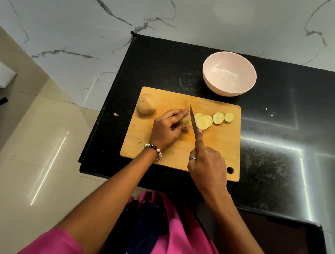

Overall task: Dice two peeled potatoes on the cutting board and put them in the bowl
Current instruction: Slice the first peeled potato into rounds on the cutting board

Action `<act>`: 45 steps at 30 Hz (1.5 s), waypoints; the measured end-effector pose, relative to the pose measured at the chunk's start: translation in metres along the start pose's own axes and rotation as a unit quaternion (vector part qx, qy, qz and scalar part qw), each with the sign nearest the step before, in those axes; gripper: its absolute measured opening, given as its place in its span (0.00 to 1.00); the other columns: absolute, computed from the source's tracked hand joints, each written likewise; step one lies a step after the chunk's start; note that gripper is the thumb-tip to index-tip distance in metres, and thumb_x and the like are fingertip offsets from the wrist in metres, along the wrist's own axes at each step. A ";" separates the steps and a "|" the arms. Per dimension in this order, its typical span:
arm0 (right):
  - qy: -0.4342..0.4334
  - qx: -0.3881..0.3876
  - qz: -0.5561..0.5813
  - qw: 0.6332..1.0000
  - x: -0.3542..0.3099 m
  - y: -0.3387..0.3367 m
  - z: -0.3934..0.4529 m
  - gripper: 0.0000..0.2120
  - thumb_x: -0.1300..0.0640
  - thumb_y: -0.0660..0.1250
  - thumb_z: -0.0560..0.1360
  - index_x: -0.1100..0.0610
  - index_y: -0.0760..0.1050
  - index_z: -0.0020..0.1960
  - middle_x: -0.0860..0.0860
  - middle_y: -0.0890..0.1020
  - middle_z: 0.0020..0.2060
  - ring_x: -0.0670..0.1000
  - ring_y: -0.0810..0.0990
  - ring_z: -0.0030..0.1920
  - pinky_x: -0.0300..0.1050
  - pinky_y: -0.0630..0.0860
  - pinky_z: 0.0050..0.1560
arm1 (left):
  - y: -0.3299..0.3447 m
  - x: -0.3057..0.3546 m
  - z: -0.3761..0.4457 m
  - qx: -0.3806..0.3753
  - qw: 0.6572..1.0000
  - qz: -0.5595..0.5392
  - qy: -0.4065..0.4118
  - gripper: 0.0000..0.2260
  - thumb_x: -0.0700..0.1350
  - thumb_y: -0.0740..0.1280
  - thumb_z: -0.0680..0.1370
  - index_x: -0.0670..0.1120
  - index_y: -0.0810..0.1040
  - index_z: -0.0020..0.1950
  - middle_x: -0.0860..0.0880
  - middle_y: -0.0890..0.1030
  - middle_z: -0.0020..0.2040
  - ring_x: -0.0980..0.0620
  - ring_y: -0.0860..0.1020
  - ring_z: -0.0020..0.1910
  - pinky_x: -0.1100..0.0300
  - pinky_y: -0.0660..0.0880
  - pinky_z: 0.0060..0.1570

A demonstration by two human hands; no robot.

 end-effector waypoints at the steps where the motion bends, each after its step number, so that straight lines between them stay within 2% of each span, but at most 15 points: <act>1: -0.001 -0.006 -0.006 1.000 0.000 0.000 0.001 0.27 0.58 0.55 0.79 0.56 0.52 0.77 0.58 0.79 0.38 0.58 0.75 0.37 0.47 0.62 0.34 | 0.000 0.000 0.000 0.000 1.000 0.000 0.000 0.21 0.43 0.76 0.69 0.41 0.79 0.61 0.46 0.80 0.58 0.58 0.75 0.57 0.73 0.70 0.57; 9: -0.001 -0.024 -0.079 0.997 -0.010 0.003 0.011 0.29 0.58 0.54 0.79 0.57 0.48 0.78 0.58 0.78 0.42 0.58 0.74 0.37 0.46 0.63 0.34 | 0.001 0.000 0.000 -0.007 1.000 -0.006 -0.002 0.21 0.42 0.75 0.70 0.41 0.78 0.62 0.45 0.80 0.59 0.54 0.77 0.58 0.66 0.73 0.59; 14: 0.002 -0.041 -0.123 0.992 -0.018 0.009 0.036 0.28 0.59 0.53 0.80 0.59 0.48 0.78 0.60 0.78 0.45 0.62 0.78 0.44 0.49 0.66 0.35 | 0.000 0.001 0.000 -0.004 1.000 0.008 0.009 0.18 0.41 0.71 0.71 0.42 0.79 0.61 0.45 0.80 0.58 0.51 0.78 0.58 0.62 0.73 0.60; 19: 0.003 -0.079 -0.127 0.989 -0.013 0.019 0.007 0.29 0.59 0.52 0.80 0.59 0.44 0.77 0.58 0.77 0.44 0.60 0.78 0.42 0.47 0.65 0.35 | 0.001 0.002 0.000 -0.001 1.000 0.009 0.001 0.19 0.40 0.73 0.70 0.42 0.79 0.61 0.45 0.80 0.59 0.54 0.77 0.58 0.69 0.71 0.60; 23: 0.002 -0.103 -0.113 0.988 -0.001 0.034 -0.005 0.30 0.58 0.51 0.80 0.59 0.41 0.78 0.59 0.77 0.48 0.61 0.78 0.44 0.47 0.65 0.36 | 0.000 0.001 0.000 -0.001 1.000 0.007 -0.005 0.20 0.39 0.75 0.69 0.42 0.79 0.60 0.45 0.80 0.59 0.54 0.77 0.58 0.71 0.70 0.59; 26: 0.001 -0.089 -0.106 0.990 0.004 0.034 -0.002 0.30 0.58 0.54 0.80 0.57 0.44 0.78 0.59 0.77 0.47 0.61 0.79 0.41 0.47 0.66 0.35 | -0.001 0.001 0.000 0.000 1.000 0.005 -0.004 0.20 0.39 0.75 0.69 0.42 0.79 0.61 0.46 0.80 0.59 0.54 0.77 0.59 0.70 0.70 0.59; 29: -0.004 -0.053 -0.107 0.993 0.014 0.030 -0.004 0.29 0.60 0.65 0.75 0.60 0.61 0.74 0.60 0.78 0.35 0.62 0.77 0.28 0.45 0.62 0.26 | 0.000 0.000 -0.001 -0.005 1.000 0.002 -0.004 0.20 0.41 0.75 0.70 0.42 0.79 0.61 0.46 0.80 0.60 0.55 0.76 0.59 0.70 0.70 0.60; 31: -0.001 -0.027 -0.097 0.995 0.022 0.027 -0.001 0.28 0.60 0.67 0.73 0.60 0.66 0.72 0.60 0.77 0.31 0.61 0.75 0.25 0.44 0.62 0.25 | 0.000 0.001 0.000 -0.007 1.000 0.001 -0.003 0.21 0.41 0.75 0.70 0.42 0.78 0.62 0.46 0.80 0.60 0.56 0.76 0.59 0.70 0.70 0.60; 35: 0.000 -0.009 -0.063 0.998 0.028 0.022 0.005 0.27 0.59 0.63 0.76 0.58 0.62 0.74 0.61 0.78 0.34 0.63 0.75 0.29 0.47 0.64 0.28 | -0.001 0.000 0.000 -0.014 1.000 0.001 -0.006 0.20 0.42 0.74 0.71 0.43 0.78 0.63 0.46 0.79 0.60 0.59 0.74 0.59 0.70 0.71 0.59; 40: 0.030 0.006 -0.044 0.999 0.026 0.015 0.007 0.27 0.57 0.56 0.79 0.56 0.53 0.77 0.59 0.78 0.40 0.61 0.76 0.37 0.48 0.63 0.34 | -0.002 -0.002 -0.001 -0.029 1.000 -0.011 -0.006 0.19 0.46 0.70 0.73 0.45 0.77 0.64 0.48 0.76 0.60 0.53 0.76 0.58 0.58 0.76 0.57; 45: 0.014 -0.004 -0.027 1.000 0.023 0.014 0.005 0.27 0.56 0.55 0.80 0.54 0.52 0.77 0.58 0.78 0.39 0.59 0.76 0.38 0.48 0.65 0.34 | -0.003 -0.002 -0.001 -0.021 1.000 0.009 -0.004 0.19 0.45 0.71 0.73 0.45 0.77 0.64 0.47 0.76 0.58 0.53 0.75 0.57 0.62 0.75 0.57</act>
Point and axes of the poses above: each hand's wrist, its own z-axis towards the middle knuckle, its own y-axis out of the palm, x = y × z, the point moved 3 cm from there along z, towards the middle knuckle
